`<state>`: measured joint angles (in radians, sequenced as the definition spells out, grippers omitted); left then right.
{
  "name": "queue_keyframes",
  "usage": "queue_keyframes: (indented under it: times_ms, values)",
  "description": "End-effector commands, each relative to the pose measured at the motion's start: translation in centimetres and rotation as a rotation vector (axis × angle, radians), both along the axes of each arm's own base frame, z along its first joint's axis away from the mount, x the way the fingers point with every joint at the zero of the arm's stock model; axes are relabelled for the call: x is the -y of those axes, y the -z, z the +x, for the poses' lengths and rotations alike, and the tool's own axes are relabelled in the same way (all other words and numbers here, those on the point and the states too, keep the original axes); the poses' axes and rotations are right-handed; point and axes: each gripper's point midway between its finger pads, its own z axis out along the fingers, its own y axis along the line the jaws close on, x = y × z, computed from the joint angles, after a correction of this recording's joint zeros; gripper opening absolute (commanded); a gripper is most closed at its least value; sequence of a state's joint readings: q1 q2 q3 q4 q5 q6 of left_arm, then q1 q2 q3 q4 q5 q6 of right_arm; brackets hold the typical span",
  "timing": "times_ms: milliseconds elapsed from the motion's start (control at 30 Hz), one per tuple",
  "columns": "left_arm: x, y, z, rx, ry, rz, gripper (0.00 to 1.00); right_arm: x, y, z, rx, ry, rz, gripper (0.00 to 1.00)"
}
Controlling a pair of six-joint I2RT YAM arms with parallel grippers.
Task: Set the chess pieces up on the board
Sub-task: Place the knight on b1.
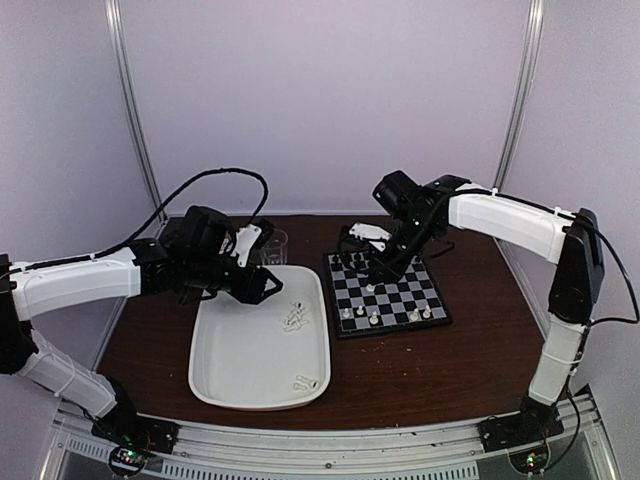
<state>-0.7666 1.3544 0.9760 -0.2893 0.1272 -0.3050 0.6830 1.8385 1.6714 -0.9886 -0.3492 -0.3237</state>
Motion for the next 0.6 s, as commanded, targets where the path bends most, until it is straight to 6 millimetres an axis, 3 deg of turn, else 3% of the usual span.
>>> queue_keyframes:
  times_ms: [0,567]
  values:
    - [-0.6,0.5,0.9,0.016,-0.036,0.029,0.52,0.4,2.6,-0.6,0.007,-0.045,-0.11,0.0]
    - [-1.4,1.3,1.7,0.008,-0.083,0.064,0.52,-1.4,7.8,-2.0,0.002,-0.127,-0.21,0.0]
